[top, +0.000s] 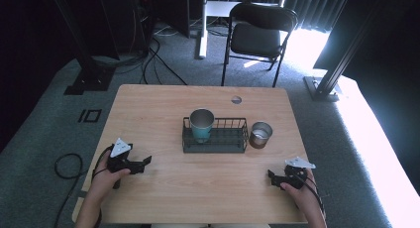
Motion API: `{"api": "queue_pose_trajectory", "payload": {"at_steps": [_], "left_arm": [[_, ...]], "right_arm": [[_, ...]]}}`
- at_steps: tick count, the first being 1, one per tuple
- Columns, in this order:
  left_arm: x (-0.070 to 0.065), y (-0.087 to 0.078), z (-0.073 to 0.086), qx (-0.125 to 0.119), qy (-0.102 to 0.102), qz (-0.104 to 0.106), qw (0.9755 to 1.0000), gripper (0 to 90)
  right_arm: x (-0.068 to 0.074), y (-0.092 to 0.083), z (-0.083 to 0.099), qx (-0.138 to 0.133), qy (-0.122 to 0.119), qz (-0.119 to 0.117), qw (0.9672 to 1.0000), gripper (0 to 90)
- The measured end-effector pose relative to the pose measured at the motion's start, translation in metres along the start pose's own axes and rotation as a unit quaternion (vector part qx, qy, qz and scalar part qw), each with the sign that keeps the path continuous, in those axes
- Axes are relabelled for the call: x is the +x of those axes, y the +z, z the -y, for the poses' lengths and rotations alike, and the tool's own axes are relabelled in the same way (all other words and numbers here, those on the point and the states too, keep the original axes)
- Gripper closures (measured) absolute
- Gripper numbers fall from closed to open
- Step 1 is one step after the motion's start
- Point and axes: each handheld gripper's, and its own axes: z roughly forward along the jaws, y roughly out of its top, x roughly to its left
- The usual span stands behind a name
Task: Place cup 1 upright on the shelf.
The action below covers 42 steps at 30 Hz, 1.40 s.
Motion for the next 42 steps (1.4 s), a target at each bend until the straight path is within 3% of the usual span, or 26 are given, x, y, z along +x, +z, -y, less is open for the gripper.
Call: {"api": "queue_pose_trajectory", "payload": {"at_steps": [9, 18, 23, 42], "left_arm": [[0.005, -0.008, 0.015, 0.051, -0.009, -0.014, 0.9985, 3.3], [0.008, -0.011, 0.023, 0.098, -0.014, -0.047, 0.9939, 3.3], [0.008, -0.012, 0.024, 0.104, -0.02, -0.063, 0.9924, 3.2], [0.004, -0.01, 0.023, 0.103, -0.034, -0.079, 0.991, 3.2]], "right_arm": [[0.0, 0.0, 0.0, 0.0, 0.0, 0.0, 1.0, 12.3], [0.0, 0.0, 0.0, 0.0, 0.0, 0.0, 1.0, 12.3], [0.0, 0.0, 0.0, 0.0, 0.0, 0.0, 1.0, 12.3], [0.0, 0.0, 0.0, 0.0, 0.0, 0.0, 1.0, 12.3]]}}
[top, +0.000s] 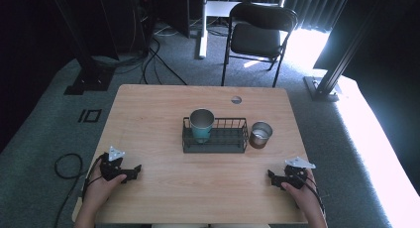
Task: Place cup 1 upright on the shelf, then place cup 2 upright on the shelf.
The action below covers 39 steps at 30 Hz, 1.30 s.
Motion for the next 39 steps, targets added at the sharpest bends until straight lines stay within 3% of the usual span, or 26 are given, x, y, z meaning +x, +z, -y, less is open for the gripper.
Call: {"api": "queue_pose_trajectory", "payload": {"at_steps": [21, 25, 28, 39], "left_arm": [[-0.002, 0.0, 0.0, 0.001, 0.008, 0.007, 0.9999, 3.2], [-0.002, 0.0, 0.0, 0.0, 0.013, 0.01, 0.9999, 3.2], [-0.002, 0.0, 0.0, 0.0, 0.013, 0.011, 0.9999, 3.2], [-0.002, 0.0, 0.0, 0.001, 0.013, 0.011, 0.9999, 3.2]], "right_arm": [[0.001, -0.001, 0.001, 0.0, -0.001, -0.002, 1.0, 12.4], [0.004, -0.001, 0.0, -0.009, 0.006, -0.02, 0.9997, 13.1], [0.005, -0.001, -0.002, -0.006, -0.005, -0.012, 0.9999, 13.1], [0.003, 0.003, -0.014, -0.019, -0.006, 0.001, 0.9998, 13.1]]}}
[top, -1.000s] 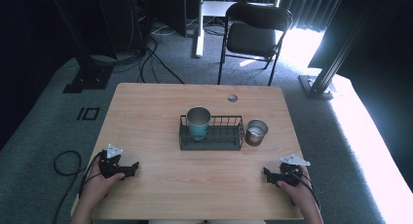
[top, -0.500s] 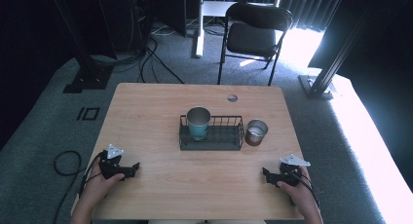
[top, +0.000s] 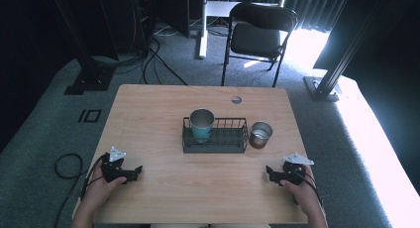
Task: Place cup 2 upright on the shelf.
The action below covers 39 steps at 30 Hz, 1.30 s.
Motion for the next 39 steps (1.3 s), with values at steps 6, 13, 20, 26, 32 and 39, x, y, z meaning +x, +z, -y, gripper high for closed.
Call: {"api": "queue_pose_trajectory", "payload": {"at_steps": [6, 13, 20, 26, 32, 39], "left_arm": [[0.0, 0.0, 0.0, 0.0, 0.0, 0.0, 1.0, 3.2], [0.0, 0.0, 0.0, 0.0, 0.0, 0.0, 1.0, 3.2], [0.0, 0.0, 0.0, 0.0, 0.0, 0.0, 1.0, 3.2], [0.0, 0.0, 0.0, 0.0, 0.0, 0.0, 1.0, 3.2], [0.0, 0.0, 0.0, 0.0, 0.0, 0.0, 1.0, 3.2], [0.0, 0.0, 0.0, 0.0, 0.0, 0.0, 1.0, 3.2]], "right_arm": [[0.0, 0.004, -0.006, -0.003, 0.001, 0.002, 1.0, 13.1], [0.003, 0.014, -0.017, -0.004, 0.0, -0.003, 1.0, 13.1], [0.006, 0.021, -0.025, -0.008, -0.002, -0.005, 0.9999, 13.1], [0.008, 0.024, -0.033, -0.018, 0.0, -0.01, 0.9998, 13.1], [0.009, 0.025, -0.043, -0.031, 0.003, -0.013, 0.9994, 13.0], [0.011, 0.028, -0.055, -0.045, 0.007, -0.014, 0.9988, 12.7]]}}
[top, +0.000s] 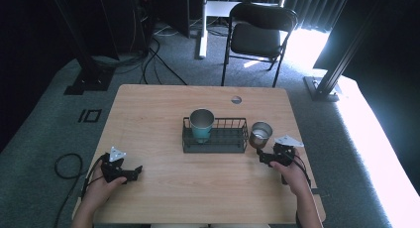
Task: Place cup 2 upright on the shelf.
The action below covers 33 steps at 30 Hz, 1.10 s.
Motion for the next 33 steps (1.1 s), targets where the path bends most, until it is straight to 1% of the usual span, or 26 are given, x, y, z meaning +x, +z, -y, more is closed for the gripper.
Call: {"api": "queue_pose_trajectory", "payload": {"at_steps": [2, 7, 9, 12, 18, 21, 31, 33], "left_arm": [[0.0, 0.0, 0.0, -0.001, -0.001, 0.0, 1.0, 3.2], [0.0, 0.0, 0.0, -0.001, -0.001, 0.0, 1.0, 3.2], [0.0, 0.0, 0.0, 0.0, -0.001, 0.0, 1.0, 3.2], [0.0, 0.0, 0.0, 0.0, -0.001, 0.0, 1.0, 3.2], [0.0, 0.0, 0.0, 0.0, -0.001, 0.0, 1.0, 3.2], [0.0, 0.0, 0.0, 0.0, -0.001, 0.0, 1.0, 3.2], [0.0, 0.0, 0.0, 0.0, -0.001, 0.0, 1.0, 3.2], [0.0, 0.0, 0.0, 0.0, -0.001, 0.0, 1.0, 3.1]], "right_arm": [[0.0, 0.001, -0.003, -0.004, -0.002, 0.0, 1.0, 12.8], [0.0, 0.005, -0.009, -0.015, 0.0, -0.001, 0.9999, 12.8], [-0.001, 0.007, -0.011, -0.02, 0.007, 0.003, 0.9998, 12.8], [-0.002, 0.01, -0.015, -0.027, 0.011, 0.008, 0.9995, 12.8], [-0.003, 0.015, -0.02, -0.042, 0.011, 0.004, 0.999, 12.8], [-0.002, 0.018, -0.022, -0.043, 0.005, 0.005, 0.999, 12.8], [0.0, 0.028, -0.028, -0.051, 0.0, 0.004, 0.9987, 12.4], [0.0, 0.029, -0.03, -0.053, 0.003, 0.003, 0.9986, 12.4]]}}
